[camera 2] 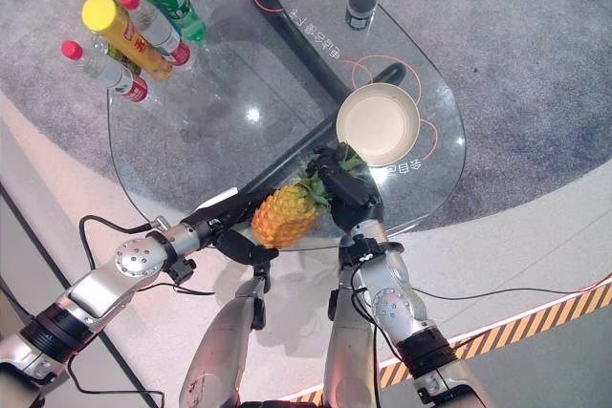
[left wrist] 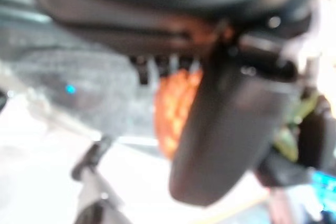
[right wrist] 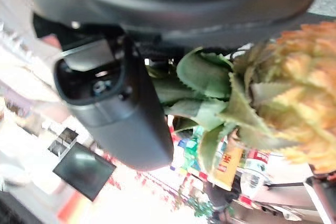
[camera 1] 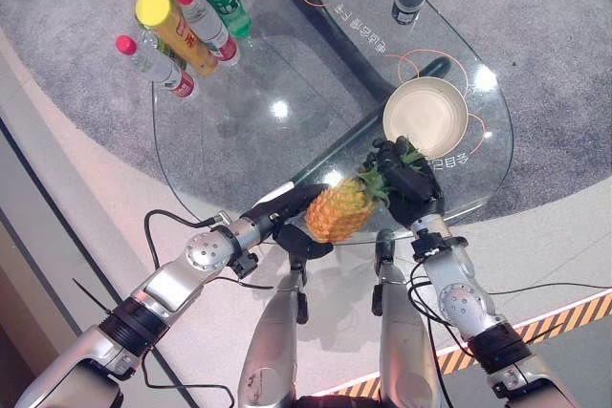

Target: Pick up the fruit to the plate

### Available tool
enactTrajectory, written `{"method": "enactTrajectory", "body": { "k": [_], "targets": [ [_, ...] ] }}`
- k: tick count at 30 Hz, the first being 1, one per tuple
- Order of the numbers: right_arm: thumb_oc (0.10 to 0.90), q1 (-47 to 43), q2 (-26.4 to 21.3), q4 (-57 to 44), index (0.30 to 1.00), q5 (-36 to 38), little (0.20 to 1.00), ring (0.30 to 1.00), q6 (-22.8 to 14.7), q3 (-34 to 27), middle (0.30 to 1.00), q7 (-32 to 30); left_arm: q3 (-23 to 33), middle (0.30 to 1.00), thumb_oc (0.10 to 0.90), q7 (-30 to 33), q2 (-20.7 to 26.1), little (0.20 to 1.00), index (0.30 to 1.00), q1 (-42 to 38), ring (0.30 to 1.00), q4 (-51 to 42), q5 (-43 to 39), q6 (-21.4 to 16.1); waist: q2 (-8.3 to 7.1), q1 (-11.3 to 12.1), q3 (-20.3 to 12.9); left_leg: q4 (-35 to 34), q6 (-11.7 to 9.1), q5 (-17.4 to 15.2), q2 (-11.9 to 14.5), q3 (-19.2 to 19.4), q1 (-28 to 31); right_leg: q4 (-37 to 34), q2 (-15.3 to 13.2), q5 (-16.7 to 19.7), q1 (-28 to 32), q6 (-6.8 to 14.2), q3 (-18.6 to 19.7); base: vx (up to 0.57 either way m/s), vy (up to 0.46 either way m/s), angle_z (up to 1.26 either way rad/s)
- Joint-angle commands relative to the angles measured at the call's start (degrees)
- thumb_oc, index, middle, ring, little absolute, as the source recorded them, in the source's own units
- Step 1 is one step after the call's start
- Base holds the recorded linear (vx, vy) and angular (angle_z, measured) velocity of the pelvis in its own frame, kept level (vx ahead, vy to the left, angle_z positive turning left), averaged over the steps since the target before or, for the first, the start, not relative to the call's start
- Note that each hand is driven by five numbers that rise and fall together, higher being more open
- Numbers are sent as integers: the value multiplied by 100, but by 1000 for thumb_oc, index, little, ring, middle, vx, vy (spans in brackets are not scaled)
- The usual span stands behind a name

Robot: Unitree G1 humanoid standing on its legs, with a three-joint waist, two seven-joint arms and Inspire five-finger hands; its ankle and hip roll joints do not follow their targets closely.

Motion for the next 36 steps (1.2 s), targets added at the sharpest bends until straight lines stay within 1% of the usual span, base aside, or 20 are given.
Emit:
{"method": "enactTrajectory", "body": {
  "k": [1, 3, 5, 7, 12, 13, 19, 21, 22, 24, 27, 28, 30, 33, 34, 36],
  "targets": [
    [100, -669, 48, -1532, 300, -438, 200, 300, -540, -313, 300, 101, 156, 900, 800, -222, -36, 900, 900, 182, 900, -1055, -59, -168, -28, -133, -120, 581, 185, -435, -389, 52, -160, 24, 18, -76, 427, 25, -610, 0, 0, 0],
    [100, -663, -33, -1602, 300, -679, 200, 300, -547, -392, 300, -12, 206, 900, 800, -223, -45, 900, 900, 224, 900, -1065, -26, -143, -38, -140, -120, 583, 185, -443, -377, 59, -151, 36, 23, -86, 426, 27, -611, 0, 0, 0],
    [100, -655, -68, -1632, 300, -767, 200, 300, -550, -426, 300, -56, 231, 900, 800, -225, -49, 900, 900, 249, 900, -1064, -2, -140, -43, -142, -120, 579, 185, -444, -375, 65, -151, 31, 25, -87, 427, 25, -615, 0, 0, 0],
    [100, -614, -135, -1710, 300, -774, 200, 300, -532, -533, 300, -83, 300, 900, 800, -271, -40, 900, 900, 301, 900, -1069, 39, -48, -60, -153, -120, 578, 185, -453, -362, 71, -127, 45, 33, -97, 437, 30, -614, 0, 0, 0],
    [100, -589, -344, -1793, 300, -1393, 200, 300, -418, -689, 300, -536, 340, 900, 800, -356, 27, 900, 900, 351, 900, -1104, 140, 70, -96, -175, -120, 578, 181, -463, -334, 96, -70, 35, 44, -106, 493, 27, -629, 0, 0, 0],
    [100, -580, -377, -1790, 300, -1409, 200, 300, -407, -715, 300, -559, 342, 900, 800, -343, 23, 900, 900, 365, 900, -1100, 131, 102, -100, -178, -120, 576, 181, -467, -327, 99, -58, 36, 47, -110, 502, 25, -630, 0, 0, 0],
    [100, -615, -565, -1742, 300, -1751, 200, 300, -535, -922, 300, -800, 286, 900, 800, -333, 55, 900, 900, 307, 900, -954, 370, 323, -145, -191, -120, 603, 181, -482, -308, 107, -72, 57, 56, -125, 496, 28, -650, 0, -4, 1],
    [100, -705, -694, -1738, 300, -2016, 200, 300, -554, -1020, 300, -1045, 267, 900, 800, -318, 107, 900, 900, 288, 900, -838, 432, 399, -162, -190, -120, 594, 178, -481, -306, 111, -85, 56, 63, -126, 481, 38, -652, 0, 0, 0],
    [100, -710, -700, -1739, 300, -2034, 200, 300, -553, -1024, 300, -1058, 265, 900, 800, -313, 108, 900, 900, 286, 900, -832, 433, 402, -162, -190, -120, 594, 179, -482, -306, 111, -87, 57, 64, -126, 477, 38, -651, 0, 0, 0],
    [100, -800, -814, -1726, 300, -2345, 200, 300, -502, -1099, 300, -1269, 244, 900, 800, -223, 114, 900, 900, 280, 900, -711, 382, 511, -172, -189, -120, 595, 181, -485, -299, 122, -105, 61, 66, -126, 452, 45, -647, 0, 0, 0],
    [100, -887, -922, -1684, 300, -2567, 200, 300, -473, -1173, 300, -1425, 253, 900, 800, -168, 88, 900, 900, 291, 900, -572, 373, 592, -183, -181, -120, 596, 182, -496, -290, 133, -107, 62, 67, -133, 447, 50, -652, 0, 0, 0],
    [100, -945, -974, -1653, 300, -2684, 200, 300, -498, -1226, 300, -1547, 236, 900, 800, -107, 33, 900, 900, 301, 900, -482, 401, 669, -194, -175, -120, 602, 180, -502, -285, 134, -109, 64, 66, -137, 448, 51, -659, 0, 0, 0],
    [100, -1019, -1021, -1627, 300, -2743, 200, 300, -531, -1284, 300, -1654, 229, 900, 800, -64, -8, 900, 900, 328, 900, -353, 428, 644, -196, -167, -120, 617, 179, -510, -285, 129, -142, 78, 63, -146, 420, 53, -665, 0, 0, 0],
    [100, -1231, -1085, -1553, 300, -3102, 200, 300, -497, -1350, 300, -2069, 174, 900, 800, 72, -108, 900, 900, 327, 900, -138, 418, 645, -191, -151, -120, 636, 177, -517, -287, 125, -191, 101, 61, -152, 369, 56, -670, 0, 0, 0],
    [100, -1337, -1139, -1504, 300, -3356, 200, 300, -446, -1377, 300, -2330, 145, 900, 800, 150, -177, 900, 900, 345, 900, -64, 433, 653, -179, -140, -120, 660, 174, -524, -284, 125, -231, 120, 53, -158, 333, 57, -673, 0, 0, 0],
    [100, -1487, -1194, -1436, 300, -3640, 200, 300, -378, -1433, 300, -2611, 101, 900, 800, 281, -280, 900, 900, 378, 900, 51, 458, 665, -162, -127, -120, 670, 177, -530, -280, 127, -263, 140, 50, -168, 294, 57, -677, 0, 0, 0]
  ]
}}
